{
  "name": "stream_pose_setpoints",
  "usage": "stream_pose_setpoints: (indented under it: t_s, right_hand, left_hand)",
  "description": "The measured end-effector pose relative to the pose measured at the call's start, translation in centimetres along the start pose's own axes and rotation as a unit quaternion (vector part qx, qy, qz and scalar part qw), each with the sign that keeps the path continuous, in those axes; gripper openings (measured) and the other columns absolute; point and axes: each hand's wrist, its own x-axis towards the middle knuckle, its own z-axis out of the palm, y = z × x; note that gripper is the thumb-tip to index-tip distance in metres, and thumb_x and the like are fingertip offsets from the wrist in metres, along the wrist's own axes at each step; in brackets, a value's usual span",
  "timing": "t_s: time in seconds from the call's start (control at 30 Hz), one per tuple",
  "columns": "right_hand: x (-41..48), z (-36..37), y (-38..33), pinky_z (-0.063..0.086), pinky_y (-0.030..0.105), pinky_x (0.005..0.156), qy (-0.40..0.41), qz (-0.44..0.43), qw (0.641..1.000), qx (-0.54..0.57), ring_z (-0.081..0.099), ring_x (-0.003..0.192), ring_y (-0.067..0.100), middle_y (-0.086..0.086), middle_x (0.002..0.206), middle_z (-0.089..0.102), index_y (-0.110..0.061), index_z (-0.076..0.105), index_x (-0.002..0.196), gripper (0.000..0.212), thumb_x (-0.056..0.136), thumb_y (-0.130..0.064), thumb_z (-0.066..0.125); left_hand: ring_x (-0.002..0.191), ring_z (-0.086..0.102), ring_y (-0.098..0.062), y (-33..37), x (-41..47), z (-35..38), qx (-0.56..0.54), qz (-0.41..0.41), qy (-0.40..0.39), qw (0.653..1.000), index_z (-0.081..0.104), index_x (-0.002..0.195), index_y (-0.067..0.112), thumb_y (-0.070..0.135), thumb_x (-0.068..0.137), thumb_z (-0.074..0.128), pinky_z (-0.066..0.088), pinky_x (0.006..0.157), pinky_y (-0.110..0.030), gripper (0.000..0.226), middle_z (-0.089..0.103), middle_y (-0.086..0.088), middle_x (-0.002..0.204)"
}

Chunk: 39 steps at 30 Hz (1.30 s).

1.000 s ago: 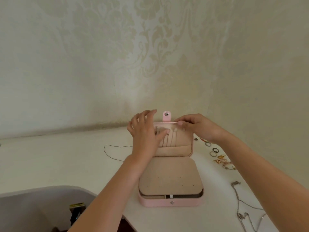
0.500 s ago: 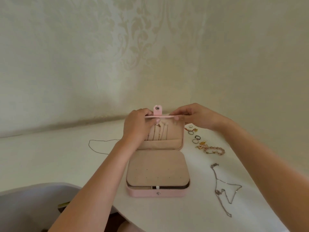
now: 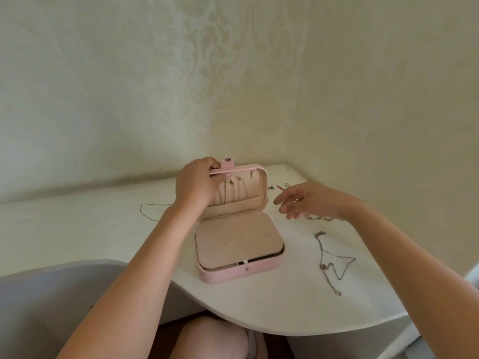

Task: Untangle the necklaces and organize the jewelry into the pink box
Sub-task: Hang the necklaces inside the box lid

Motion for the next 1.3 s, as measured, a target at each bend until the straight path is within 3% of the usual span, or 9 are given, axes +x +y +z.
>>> stream_pose_setpoints:
  t_s: [0.23, 0.3, 0.37, 0.47, 0.53, 0.63, 0.77, 0.93, 1.3]
  right_hand:
    - [2.3, 3.2, -1.0, 0.051, 0.018, 0.074, -0.005, -0.020, 1.000, -0.009, 0.063, 0.082, 0.009, 0.002, 0.103, 0.068, -0.017, 0.066, 0.110, 0.019, 0.093, -0.016, 0.056]
    - [3.4, 4.4, -1.3, 0.049, 0.019, 0.081, 0.004, -0.019, 0.997, -0.069, 0.060, 0.087, 0.006, 0.000, 0.117, 0.064, -0.019, 0.064, 0.116, 0.024, 0.095, -0.017, 0.053]
    - [4.7, 6.0, -1.8, 0.039, 0.021, 0.096, 0.002, -0.031, 0.989, -0.147, 0.055, 0.109, 0.008, -0.002, 0.134, 0.054, -0.020, 0.056, 0.129, 0.033, 0.097, -0.017, 0.049]
    - [6.6, 8.8, -2.8, 0.019, 0.020, 0.108, -0.009, -0.074, 0.977, -0.201, 0.033, 0.137, 0.015, -0.001, 0.151, 0.035, -0.021, 0.039, 0.143, 0.047, 0.098, -0.011, 0.042]
    - [7.7, 10.4, -3.5, 0.012, 0.018, 0.110, -0.018, -0.103, 0.974, -0.202, 0.023, 0.142, 0.013, -0.004, 0.156, 0.024, -0.022, 0.030, 0.147, 0.053, 0.097, -0.009, 0.040]
    - [9.1, 11.9, -4.6, 0.016, 0.025, 0.116, -0.054, -0.145, 0.966, -0.208, 0.019, 0.144, 0.014, -0.006, 0.159, 0.010, -0.027, 0.020, 0.150, 0.060, 0.096, -0.009, 0.040]
    - [10.7, 13.6, -5.9, 0.015, 0.031, 0.116, -0.077, -0.182, 0.953, -0.228, 0.014, 0.145, 0.015, -0.005, 0.159, 0.005, -0.030, 0.014, 0.151, 0.055, 0.100, -0.025, 0.035]
    - [10.3, 14.1, -4.9, 0.000, 0.048, 0.116, -0.086, -0.159, 0.920, -0.347, -0.006, 0.146, 0.026, -0.003, 0.160, -0.006, -0.041, 0.004, 0.149, 0.059, 0.096, -0.060, 0.020]
    - [3.3, 7.8, 0.7, -0.006, 0.048, 0.116, -0.151, -0.083, 0.914, -0.368, -0.020, 0.143, 0.027, -0.007, 0.155, -0.025, -0.067, -0.008, 0.134, 0.066, 0.081, -0.077, 0.030]
  left_hand:
    - [0.048, 0.045, -0.010, -4.0, 0.8, -6.6, 0.012, -0.076, -0.051, 0.996, 0.066, 0.073, 0.018, 0.033, 0.080, 0.074, 0.028, 0.049, -0.022, 0.019, 0.053, -0.004, 0.059]
    - [0.059, 0.047, -0.017, -5.4, 1.4, -8.3, 0.024, -0.093, -0.067, 0.993, 0.068, 0.073, 0.016, 0.034, 0.079, 0.074, 0.029, 0.057, -0.028, 0.020, 0.056, -0.006, 0.065]
    - [0.072, 0.054, -0.020, -6.8, 1.8, -9.4, 0.030, -0.106, -0.077, 0.991, 0.067, 0.073, 0.018, 0.033, 0.077, 0.076, 0.033, 0.065, -0.028, 0.018, 0.065, -0.011, 0.078]
    - [0.074, 0.053, -0.020, -8.7, 1.8, -10.5, 0.031, -0.125, -0.082, 0.988, 0.065, 0.068, 0.019, 0.029, 0.078, 0.076, 0.034, 0.063, -0.028, 0.017, 0.065, -0.014, 0.083]
    - [0.069, 0.048, -0.019, -9.7, 1.7, -11.3, 0.028, -0.138, -0.093, 0.986, 0.066, 0.066, 0.022, 0.028, 0.079, 0.075, 0.029, 0.058, -0.026, 0.017, 0.058, -0.011, 0.075]
    - [0.072, 0.050, -0.017, -11.5, 1.8, -12.4, 0.016, -0.158, -0.100, 0.982, 0.072, 0.075, 0.016, 0.028, 0.079, 0.075, 0.030, 0.061, -0.026, 0.013, 0.060, -0.011, 0.078]
    - [0.080, 0.057, -0.018, -12.9, 2.0, -13.3, 0.005, -0.178, -0.086, 0.980, 0.075, 0.086, 0.013, 0.027, 0.078, 0.076, 0.036, 0.070, -0.027, 0.016, 0.070, -0.017, 0.096]
    - [0.077, 0.051, -0.018, -13.7, 1.9, -13.5, -0.003, -0.180, -0.084, 0.980, 0.075, 0.080, 0.017, 0.031, 0.076, 0.077, 0.032, 0.071, -0.029, 0.015, 0.060, -0.010, 0.079]
    - [0.080, 0.056, -0.016, -11.6, 1.6, -12.7, -0.041, -0.153, -0.074, 0.985, 0.075, 0.066, 0.034, 0.026, 0.076, 0.078, 0.036, 0.071, -0.028, 0.013, 0.069, -0.008, 0.088]
